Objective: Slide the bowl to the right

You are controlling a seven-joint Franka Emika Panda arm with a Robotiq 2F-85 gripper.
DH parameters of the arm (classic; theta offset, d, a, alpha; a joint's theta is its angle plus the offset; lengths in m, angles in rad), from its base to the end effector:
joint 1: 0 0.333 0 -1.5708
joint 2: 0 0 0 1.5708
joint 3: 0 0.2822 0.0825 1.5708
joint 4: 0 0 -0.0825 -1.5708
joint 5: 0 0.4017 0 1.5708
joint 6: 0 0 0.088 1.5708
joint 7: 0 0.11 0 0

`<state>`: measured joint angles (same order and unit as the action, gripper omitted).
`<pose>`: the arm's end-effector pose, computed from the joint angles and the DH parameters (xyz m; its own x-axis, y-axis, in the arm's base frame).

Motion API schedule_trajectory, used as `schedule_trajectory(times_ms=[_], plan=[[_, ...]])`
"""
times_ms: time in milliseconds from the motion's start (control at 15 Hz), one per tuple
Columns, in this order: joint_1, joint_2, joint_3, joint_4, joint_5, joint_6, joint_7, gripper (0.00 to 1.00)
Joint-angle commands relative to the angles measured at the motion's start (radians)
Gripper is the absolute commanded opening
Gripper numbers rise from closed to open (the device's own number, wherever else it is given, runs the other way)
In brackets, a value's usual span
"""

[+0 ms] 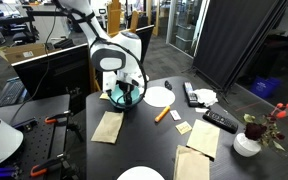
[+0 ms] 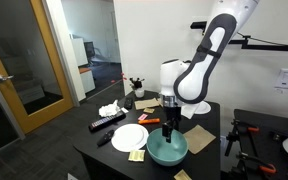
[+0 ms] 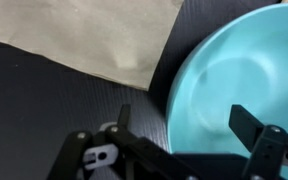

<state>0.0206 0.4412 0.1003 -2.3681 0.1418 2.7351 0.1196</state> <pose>0.4803 0.0591 0.0847 0.9867 -0.1345 -0.0907 -0.1417 -0.9868 -0.0784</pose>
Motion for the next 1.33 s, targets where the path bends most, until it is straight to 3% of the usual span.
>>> schedule_trajectory(times_ms=[0,533,667,1267], plan=[[-0.017,0.04,0.014,0.028,0.029,0.023,-0.043,0.74],[-0.019,0.056,0.016,0.039,0.029,0.023,-0.04,0.12],[-0.018,0.053,0.015,0.037,0.027,0.022,-0.038,0.0],[-0.023,-0.02,-0.011,0.036,0.014,-0.03,-0.036,0.02]])
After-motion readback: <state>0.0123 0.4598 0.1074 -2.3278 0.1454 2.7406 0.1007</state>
